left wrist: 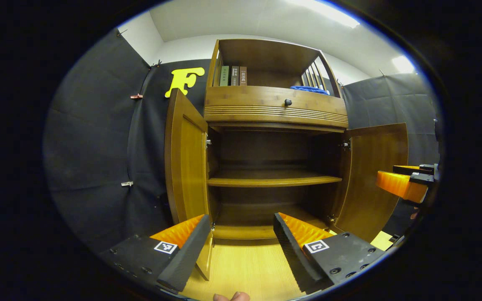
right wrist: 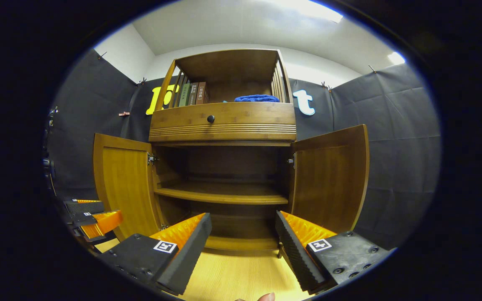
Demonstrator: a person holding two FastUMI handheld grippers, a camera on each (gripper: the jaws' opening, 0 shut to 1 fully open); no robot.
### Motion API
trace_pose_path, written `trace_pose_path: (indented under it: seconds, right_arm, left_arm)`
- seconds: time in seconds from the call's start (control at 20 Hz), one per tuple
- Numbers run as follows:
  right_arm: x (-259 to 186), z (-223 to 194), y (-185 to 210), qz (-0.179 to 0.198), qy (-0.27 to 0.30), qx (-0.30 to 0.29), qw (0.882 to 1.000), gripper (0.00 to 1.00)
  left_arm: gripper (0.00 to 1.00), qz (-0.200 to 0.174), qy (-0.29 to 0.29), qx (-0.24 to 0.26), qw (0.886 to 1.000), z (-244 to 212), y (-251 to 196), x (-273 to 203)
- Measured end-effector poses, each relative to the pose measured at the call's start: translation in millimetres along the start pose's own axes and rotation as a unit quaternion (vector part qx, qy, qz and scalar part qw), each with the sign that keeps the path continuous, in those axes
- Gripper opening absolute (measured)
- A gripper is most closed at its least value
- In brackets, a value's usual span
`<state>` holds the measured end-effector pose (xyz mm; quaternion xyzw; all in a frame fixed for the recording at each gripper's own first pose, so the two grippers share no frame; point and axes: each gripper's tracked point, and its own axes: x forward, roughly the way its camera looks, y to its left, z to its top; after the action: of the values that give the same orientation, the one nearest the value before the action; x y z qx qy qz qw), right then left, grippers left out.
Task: Open the right door of the double-door shoe cabinet with the right hand, and open the left door with the left hand.
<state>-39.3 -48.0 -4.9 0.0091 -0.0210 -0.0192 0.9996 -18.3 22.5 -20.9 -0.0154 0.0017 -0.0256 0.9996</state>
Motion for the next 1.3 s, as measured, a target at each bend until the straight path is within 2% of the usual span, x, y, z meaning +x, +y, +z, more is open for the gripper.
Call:
trace_pose_path:
  seconds: [1.3]
  right_arm:
    - [-1.4, 1.5, -0.9, -0.002, -0.001, -0.001, 1.0, 0.96]
  left_arm:
    - [0.94, -0.01, -0.001, 0.006, 1.0, 0.6, -5.0, 4.8]
